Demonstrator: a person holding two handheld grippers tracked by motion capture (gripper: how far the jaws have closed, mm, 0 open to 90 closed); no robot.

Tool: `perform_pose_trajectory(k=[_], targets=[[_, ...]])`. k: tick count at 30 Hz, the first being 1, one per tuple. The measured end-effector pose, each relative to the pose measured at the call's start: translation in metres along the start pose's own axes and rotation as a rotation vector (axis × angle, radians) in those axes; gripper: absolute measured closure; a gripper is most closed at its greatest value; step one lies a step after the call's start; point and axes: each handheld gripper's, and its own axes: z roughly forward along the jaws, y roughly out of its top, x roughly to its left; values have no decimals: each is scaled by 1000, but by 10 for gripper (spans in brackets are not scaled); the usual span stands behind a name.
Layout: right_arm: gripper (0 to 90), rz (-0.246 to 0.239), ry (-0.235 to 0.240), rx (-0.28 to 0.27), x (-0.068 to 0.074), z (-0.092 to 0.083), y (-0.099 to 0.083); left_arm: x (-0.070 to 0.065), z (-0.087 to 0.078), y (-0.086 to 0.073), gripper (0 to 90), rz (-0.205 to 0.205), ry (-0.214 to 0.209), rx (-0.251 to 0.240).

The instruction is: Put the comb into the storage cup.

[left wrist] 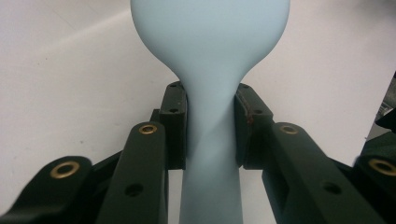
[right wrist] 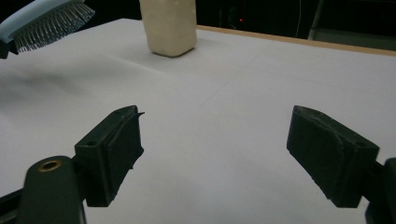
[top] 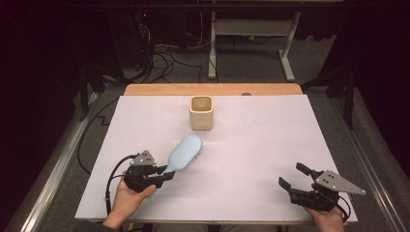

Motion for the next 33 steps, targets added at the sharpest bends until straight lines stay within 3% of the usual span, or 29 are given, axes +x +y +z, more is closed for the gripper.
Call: perform_pose_trajectory(k=[8,17,33], targets=[[181,-31,50,-22,15,9,13,-4,1,2,695,10,-17,-6],[172,-39,108,-31,37,36,30,-10,6,5,695,27,-33,-9],[170,-44,193,-5,61,63,37,-18,12,11,695,48,-46,-9]])
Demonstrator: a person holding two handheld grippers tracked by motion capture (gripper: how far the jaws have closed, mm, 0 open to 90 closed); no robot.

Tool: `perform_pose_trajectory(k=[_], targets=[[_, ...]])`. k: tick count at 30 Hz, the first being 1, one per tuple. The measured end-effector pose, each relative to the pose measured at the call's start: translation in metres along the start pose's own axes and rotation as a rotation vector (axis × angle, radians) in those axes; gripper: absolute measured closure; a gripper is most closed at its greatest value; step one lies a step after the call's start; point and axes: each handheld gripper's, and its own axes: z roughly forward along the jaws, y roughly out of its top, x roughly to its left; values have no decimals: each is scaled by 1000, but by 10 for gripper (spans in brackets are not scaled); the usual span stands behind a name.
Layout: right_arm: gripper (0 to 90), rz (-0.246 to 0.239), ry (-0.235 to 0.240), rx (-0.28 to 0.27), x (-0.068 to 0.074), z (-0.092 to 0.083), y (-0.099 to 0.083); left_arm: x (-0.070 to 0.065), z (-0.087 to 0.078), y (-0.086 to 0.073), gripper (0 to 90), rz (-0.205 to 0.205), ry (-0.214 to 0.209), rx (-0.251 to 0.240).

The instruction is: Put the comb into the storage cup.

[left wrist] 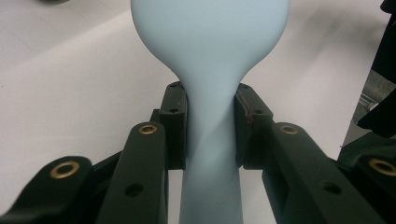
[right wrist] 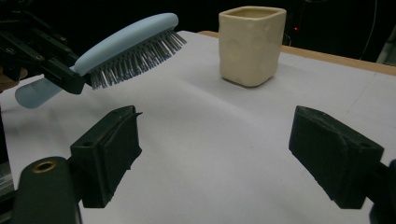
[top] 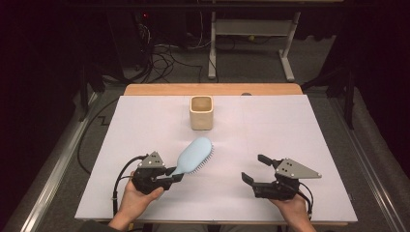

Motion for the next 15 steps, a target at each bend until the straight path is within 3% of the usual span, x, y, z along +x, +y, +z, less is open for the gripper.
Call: perform_pose_trajectory(k=[7,11,15], targets=[[169,-4,34,2,9,9,2,-6,5,5,695,21,-16,5],[167,-42,41,15,16,15,2,-9,7,6,695,29,-20,2],[165,-33,62,23,20,21,1,-12,10,8,695,37,-23,6]])
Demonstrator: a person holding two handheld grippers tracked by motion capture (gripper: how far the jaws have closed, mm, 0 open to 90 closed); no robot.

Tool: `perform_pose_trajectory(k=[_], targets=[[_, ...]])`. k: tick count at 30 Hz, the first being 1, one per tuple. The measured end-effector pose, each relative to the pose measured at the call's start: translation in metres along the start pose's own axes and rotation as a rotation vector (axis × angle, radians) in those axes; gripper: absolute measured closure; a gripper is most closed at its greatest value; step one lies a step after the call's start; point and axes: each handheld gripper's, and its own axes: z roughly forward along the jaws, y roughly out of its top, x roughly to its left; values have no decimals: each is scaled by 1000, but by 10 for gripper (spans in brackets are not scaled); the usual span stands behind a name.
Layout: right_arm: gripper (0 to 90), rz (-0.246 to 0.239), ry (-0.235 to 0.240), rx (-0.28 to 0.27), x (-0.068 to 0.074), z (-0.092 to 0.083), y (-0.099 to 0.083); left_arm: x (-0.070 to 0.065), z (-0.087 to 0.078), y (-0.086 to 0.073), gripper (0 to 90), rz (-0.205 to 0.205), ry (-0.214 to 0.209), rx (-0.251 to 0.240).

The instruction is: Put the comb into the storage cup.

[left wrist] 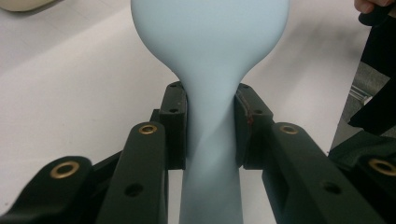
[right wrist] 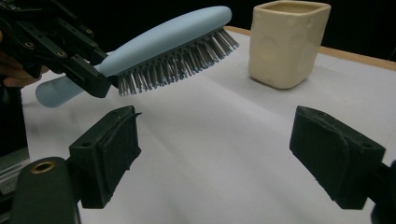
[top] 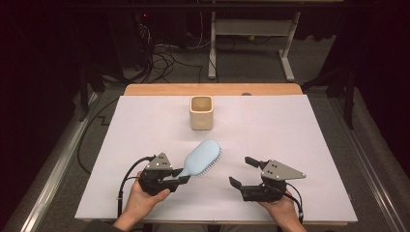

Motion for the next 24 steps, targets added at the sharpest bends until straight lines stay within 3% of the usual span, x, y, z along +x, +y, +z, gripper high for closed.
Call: perform_pose_trajectory(k=[6,13,24], targets=[[164,7,22,12,5,8,-1,-3,4,2,695,11,-7,9],[163,49,51,19,9,18,0,-6,6,4,695,22,-2,13],[169,55,84,64,18,34,-1,-12,11,7,695,44,-4,18]])
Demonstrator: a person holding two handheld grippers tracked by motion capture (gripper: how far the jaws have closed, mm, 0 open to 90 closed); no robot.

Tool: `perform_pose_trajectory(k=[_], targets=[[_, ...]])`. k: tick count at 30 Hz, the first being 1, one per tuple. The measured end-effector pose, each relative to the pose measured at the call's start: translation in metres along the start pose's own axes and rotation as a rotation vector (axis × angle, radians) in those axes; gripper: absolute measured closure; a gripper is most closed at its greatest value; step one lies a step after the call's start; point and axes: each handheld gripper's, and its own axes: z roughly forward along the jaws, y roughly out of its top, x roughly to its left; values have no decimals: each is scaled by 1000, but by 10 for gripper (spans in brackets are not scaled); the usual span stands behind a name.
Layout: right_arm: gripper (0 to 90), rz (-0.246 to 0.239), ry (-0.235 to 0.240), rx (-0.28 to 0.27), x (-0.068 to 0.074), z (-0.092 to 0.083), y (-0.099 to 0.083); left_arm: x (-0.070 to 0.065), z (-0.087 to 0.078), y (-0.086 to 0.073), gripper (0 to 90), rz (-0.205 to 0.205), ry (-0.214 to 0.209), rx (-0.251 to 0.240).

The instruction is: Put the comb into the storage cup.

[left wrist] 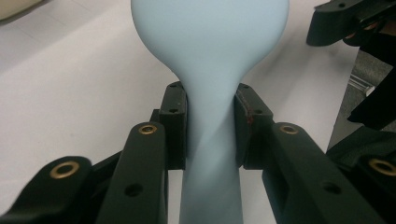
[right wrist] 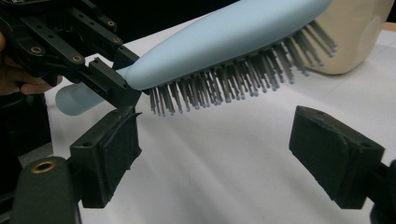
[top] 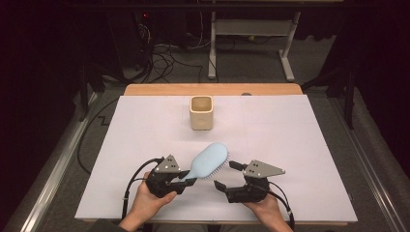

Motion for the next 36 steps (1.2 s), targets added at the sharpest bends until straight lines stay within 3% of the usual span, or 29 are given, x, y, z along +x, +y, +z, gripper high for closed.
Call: perform_pose_trajectory(k=[7,19,36], targets=[[180,6,16,11,3,8,1,-4,4,2,695,12,-2,4],[180,64,42,13,4,17,6,-7,7,4,695,28,9,8],[174,142,42,-25,4,25,16,-11,8,6,694,47,44,7]])
